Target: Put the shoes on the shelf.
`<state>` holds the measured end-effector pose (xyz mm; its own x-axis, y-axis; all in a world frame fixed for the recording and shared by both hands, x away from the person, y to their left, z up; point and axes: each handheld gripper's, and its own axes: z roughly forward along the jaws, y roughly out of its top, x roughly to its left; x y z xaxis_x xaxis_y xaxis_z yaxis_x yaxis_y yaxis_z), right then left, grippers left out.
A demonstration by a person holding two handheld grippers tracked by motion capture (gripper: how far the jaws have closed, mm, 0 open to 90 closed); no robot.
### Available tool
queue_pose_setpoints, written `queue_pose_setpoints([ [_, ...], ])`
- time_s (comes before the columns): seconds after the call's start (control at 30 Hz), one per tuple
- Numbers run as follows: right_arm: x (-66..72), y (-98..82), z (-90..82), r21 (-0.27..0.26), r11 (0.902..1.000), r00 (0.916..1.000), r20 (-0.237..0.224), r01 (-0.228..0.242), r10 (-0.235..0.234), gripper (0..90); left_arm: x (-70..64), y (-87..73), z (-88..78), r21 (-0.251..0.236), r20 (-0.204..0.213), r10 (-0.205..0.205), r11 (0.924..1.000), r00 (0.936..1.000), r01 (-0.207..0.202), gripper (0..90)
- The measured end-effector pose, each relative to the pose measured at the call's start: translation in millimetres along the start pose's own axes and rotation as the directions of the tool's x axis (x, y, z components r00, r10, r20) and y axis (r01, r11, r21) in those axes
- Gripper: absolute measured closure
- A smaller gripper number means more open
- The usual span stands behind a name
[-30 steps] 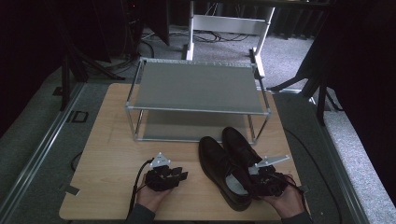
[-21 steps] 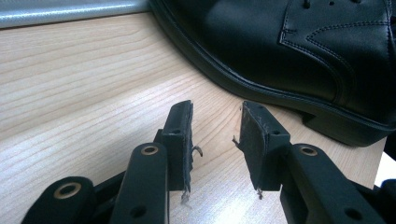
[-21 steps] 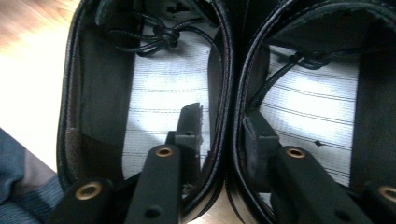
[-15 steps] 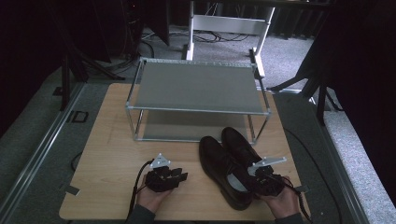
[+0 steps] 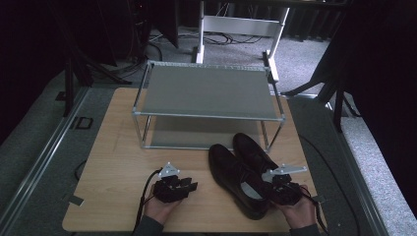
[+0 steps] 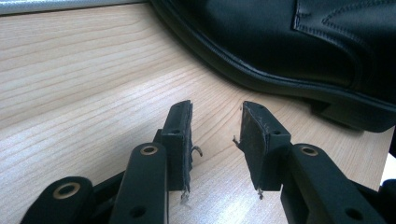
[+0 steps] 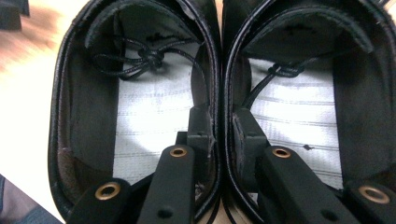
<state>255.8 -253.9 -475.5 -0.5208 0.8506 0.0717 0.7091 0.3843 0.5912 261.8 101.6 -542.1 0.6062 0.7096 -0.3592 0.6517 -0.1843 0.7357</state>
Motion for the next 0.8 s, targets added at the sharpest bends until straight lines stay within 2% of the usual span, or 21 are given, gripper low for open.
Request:
queue_pose_setpoints([
  [0.1,0.3,2.5,-2.6,-0.018,0.9998,1.0,-0.001,-0.004,0.003,80.3,-1.0,0.7,-0.2,-0.002,0.003,0.003,1.0,1.0,-0.003,63.8],
  [0.33,4.9,13.8,-6.5,-0.019,0.9994,0.9996,0.0,0.03,-0.03,80.7,-1.4,3.5,-2.6,-0.01,0.003,0.009,0.9999,1.0,-0.009,63.4],
  [0.6,0.4,25.5,-13.3,-0.057,0.9983,1.0,0.006,0.007,-0.007,80.7,-1.8,5.3,-4.2,-0.018,0.002,0.01,0.9998,0.9999,-0.01,63.3],
  [0.8,-6.9,42.0,-13.1,-0.086,0.9961,0.9998,0.007,-0.02,0.021,80.6,-3.0,5.5,-2.7,-0.015,0.003,0.012,0.9998,0.9999,-0.012,63.3],
])
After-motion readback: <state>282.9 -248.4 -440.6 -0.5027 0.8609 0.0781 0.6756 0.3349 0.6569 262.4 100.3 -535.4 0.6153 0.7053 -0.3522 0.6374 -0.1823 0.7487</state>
